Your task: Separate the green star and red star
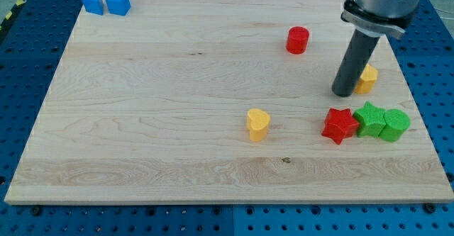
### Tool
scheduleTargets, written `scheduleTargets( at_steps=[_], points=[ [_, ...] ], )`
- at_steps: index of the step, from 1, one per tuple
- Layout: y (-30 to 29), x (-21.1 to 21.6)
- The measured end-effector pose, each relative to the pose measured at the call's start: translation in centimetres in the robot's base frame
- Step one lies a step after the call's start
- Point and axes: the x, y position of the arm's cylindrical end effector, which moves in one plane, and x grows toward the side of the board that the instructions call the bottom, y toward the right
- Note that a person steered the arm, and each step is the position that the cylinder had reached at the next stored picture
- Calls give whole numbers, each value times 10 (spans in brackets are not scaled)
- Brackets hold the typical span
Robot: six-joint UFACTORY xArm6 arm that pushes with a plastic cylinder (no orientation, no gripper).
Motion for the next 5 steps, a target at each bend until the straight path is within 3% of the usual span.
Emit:
scheduleTargets(
  at_steps=[3, 5],
  points=[
    [4, 68],
    [4, 88]
  ],
)
